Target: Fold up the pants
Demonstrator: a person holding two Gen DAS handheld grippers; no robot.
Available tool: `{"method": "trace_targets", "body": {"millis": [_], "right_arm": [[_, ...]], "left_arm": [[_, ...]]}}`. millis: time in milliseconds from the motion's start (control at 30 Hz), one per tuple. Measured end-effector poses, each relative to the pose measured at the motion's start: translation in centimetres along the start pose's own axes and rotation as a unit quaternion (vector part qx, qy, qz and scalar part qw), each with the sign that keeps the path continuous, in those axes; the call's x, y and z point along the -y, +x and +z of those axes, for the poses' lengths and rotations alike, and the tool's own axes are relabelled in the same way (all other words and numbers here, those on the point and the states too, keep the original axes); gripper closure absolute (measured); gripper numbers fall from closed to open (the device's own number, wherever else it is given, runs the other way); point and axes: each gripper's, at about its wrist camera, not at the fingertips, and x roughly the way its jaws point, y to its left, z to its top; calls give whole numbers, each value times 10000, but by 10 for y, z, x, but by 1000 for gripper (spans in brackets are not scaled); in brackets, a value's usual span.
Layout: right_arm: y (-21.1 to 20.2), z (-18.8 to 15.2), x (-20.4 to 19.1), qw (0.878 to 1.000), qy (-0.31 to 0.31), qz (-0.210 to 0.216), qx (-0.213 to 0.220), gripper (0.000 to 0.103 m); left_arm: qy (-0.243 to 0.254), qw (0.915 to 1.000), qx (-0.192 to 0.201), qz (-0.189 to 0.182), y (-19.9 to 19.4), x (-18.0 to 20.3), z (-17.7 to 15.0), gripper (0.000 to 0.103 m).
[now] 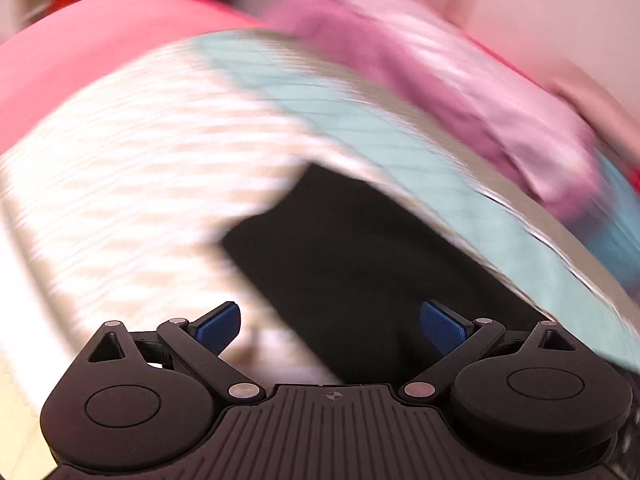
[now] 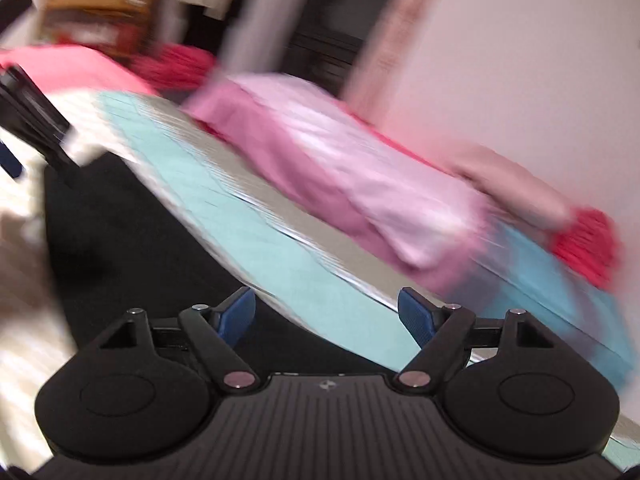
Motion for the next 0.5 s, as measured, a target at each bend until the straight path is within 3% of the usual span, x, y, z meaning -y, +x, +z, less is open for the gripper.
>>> {"method": "trace_targets", "body": {"millis": [133, 267, 400, 500], "right_arm": [[27, 38, -84, 9944, -228, 1024, 83, 20], [51, 69, -169, 9840, -679, 1644, -63, 21], [67, 82, -232, 9796, -1309, 1527, -56, 21], [92, 85, -255, 9792, -1475, 1346, -362, 30]], "left_arm": [[-722, 9967, 82, 353, -17, -62, -3, 0], [-1095, 9910, 176, 753, -33, -107, -12, 0], [-1376, 9864, 54, 894, -39, -146, -20, 0], [-1367, 9865, 9, 904, -41, -157, -24, 0]]}}
